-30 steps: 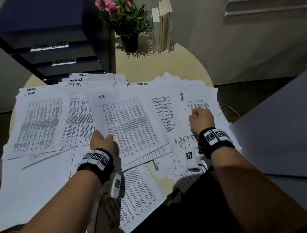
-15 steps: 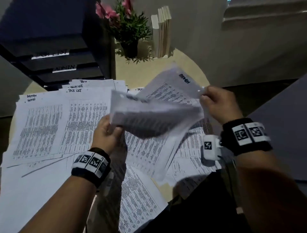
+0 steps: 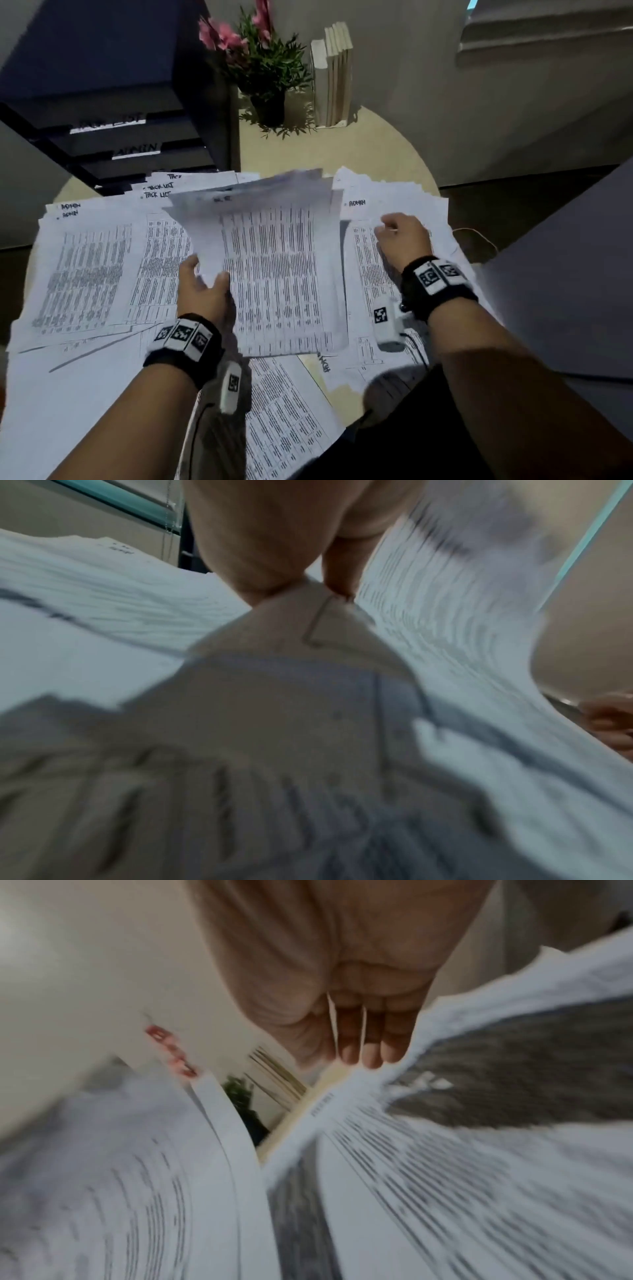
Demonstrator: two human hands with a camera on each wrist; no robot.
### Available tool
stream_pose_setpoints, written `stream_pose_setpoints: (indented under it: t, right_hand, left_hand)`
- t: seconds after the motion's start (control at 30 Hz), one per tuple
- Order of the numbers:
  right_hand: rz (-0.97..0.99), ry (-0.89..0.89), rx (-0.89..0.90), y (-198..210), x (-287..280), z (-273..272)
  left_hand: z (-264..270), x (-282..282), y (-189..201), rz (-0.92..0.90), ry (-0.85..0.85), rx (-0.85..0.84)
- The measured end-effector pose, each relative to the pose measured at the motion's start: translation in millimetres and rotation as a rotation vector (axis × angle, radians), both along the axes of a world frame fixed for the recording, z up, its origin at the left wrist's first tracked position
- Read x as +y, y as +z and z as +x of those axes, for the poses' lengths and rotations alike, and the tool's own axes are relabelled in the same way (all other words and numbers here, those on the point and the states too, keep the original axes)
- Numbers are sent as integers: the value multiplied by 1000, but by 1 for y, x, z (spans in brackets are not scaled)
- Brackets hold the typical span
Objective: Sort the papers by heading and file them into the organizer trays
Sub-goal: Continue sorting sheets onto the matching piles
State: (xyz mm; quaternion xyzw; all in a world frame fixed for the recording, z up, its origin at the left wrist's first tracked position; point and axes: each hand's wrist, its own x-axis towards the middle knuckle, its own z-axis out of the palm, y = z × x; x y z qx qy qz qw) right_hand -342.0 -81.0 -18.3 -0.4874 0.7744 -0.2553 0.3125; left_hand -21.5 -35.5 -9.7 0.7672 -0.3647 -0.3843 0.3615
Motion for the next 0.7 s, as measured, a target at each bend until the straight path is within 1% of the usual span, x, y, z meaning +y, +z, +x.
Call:
stream_pose_setpoints:
  t: [0.07, 0.13, 0.27, 0.33, 0.4, 0.47, 0.57, 0.7]
  right_hand:
    - [90, -77, 1, -21, 2, 8]
    - [131, -92, 41, -29, 2, 20]
    - [214, 43, 281, -30, 3, 30]
    - [239, 1, 363, -24, 8, 14]
    - [285, -105, 420, -20, 17, -13]
    - [352, -179, 420, -18, 30, -39]
    - [414, -192, 372, -21, 41, -56]
    - [441, -241, 338, -29, 48, -53]
  left_hand:
    - [12, 7, -16, 128, -25, -56]
    - [17, 12, -27, 185, -76, -143]
    - [13, 19, -33, 192, -115, -177]
    - [13, 17, -33, 155, -97, -161]
    - [12, 13, -31, 119, -77, -161]
    - [11, 10, -29, 67, -37, -162]
    - [5, 4, -22, 28, -10, -137]
    - [-13, 4, -16, 108, -74, -61]
